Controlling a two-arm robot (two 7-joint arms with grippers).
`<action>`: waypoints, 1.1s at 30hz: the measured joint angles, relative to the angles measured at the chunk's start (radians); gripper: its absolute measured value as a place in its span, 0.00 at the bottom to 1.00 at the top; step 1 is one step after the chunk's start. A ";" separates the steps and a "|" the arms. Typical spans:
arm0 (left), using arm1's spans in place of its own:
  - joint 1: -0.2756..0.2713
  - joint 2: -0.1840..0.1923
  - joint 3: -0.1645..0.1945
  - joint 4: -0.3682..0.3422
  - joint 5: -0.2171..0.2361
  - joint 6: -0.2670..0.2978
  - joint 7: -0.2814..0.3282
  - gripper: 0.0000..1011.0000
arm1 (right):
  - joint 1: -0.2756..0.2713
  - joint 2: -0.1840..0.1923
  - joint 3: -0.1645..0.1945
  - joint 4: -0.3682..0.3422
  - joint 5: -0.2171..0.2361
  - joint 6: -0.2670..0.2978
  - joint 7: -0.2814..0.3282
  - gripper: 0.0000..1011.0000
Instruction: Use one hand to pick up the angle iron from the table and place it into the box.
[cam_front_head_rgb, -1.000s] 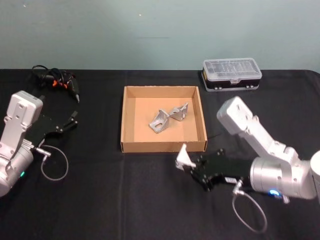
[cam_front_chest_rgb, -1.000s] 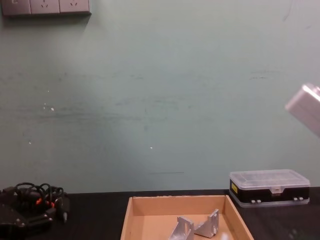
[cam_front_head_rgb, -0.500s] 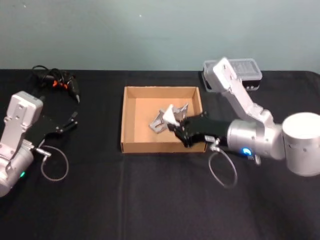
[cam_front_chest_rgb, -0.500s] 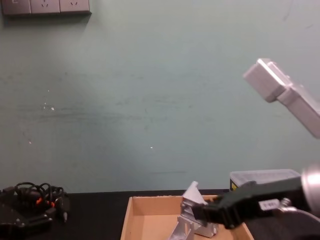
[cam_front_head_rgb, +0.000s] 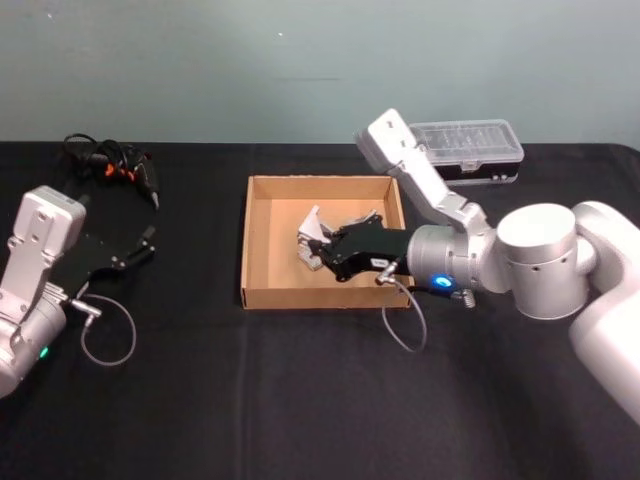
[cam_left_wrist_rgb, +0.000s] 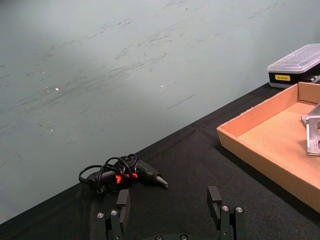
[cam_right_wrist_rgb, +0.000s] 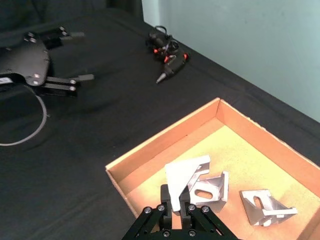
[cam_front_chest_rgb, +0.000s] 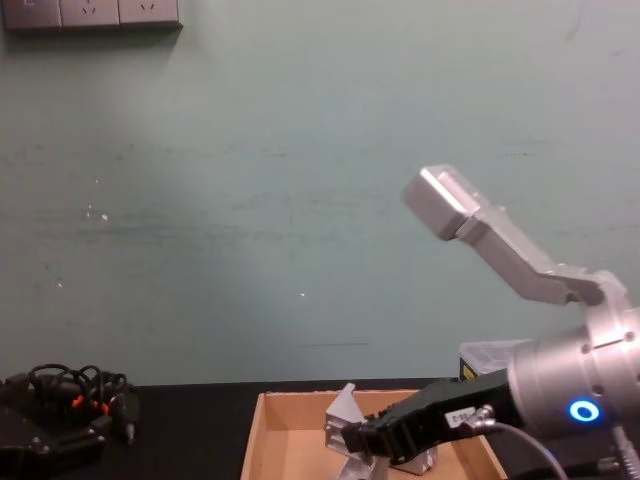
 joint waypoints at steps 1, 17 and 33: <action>0.000 0.000 0.000 0.000 0.000 0.000 0.000 1.00 | 0.006 -0.006 -0.003 0.012 -0.003 0.001 0.000 0.09; 0.000 0.000 0.000 0.000 0.000 0.000 0.000 1.00 | 0.070 -0.059 -0.029 0.128 -0.028 0.049 0.049 0.09; 0.000 0.000 0.000 0.000 0.000 0.000 0.000 1.00 | 0.072 -0.059 -0.029 0.130 -0.028 0.051 0.055 0.22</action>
